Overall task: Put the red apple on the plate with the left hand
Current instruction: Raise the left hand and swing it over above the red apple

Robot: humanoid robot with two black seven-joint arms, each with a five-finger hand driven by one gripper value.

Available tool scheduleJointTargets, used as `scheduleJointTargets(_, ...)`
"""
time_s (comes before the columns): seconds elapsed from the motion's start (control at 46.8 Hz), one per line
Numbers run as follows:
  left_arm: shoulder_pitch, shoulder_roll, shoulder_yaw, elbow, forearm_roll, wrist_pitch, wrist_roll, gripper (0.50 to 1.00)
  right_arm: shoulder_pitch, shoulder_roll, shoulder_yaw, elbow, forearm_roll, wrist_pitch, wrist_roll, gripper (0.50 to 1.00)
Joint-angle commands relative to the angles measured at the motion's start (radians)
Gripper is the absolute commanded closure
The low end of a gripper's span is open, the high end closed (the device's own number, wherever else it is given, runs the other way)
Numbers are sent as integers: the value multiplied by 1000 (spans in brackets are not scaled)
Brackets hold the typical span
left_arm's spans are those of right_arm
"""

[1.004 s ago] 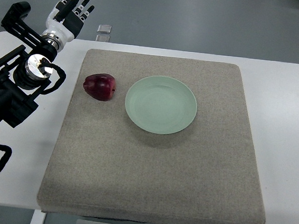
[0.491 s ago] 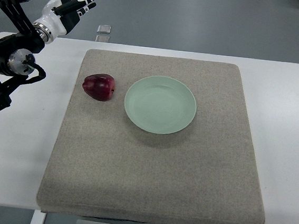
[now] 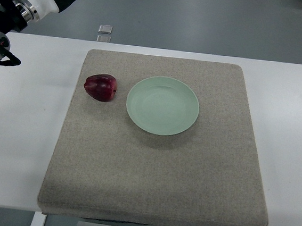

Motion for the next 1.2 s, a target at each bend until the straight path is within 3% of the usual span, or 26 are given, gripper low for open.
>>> scheduleJointTargets(0.0,-55,51,90,-60,49,4,-1,506,0,0,0,0,0,0,0,570)
scheduleJointTargets(0.214,-98,100,152,-149,414,51,16,512,0,0,0,0,0,0,1,570)
scheduleJointTargets(0.406,-131,129,202,-160,779,32,110,506,1,0,0,0,0,0,1,570)
scheduleJointTargets(0.619,-187,175,242,-220,876,-47,148,501,0,0,0,0,0,0,0,570)
scheduleJointTargets(0.812,-212,204,244,-266,1106,-93,231,504,0,0,0,0,0,0,0,570)
scheduleJointTargets(1.175,-212,203,244,-309,1185,-168,248,501,0,0,0,0,0,0,0,570)
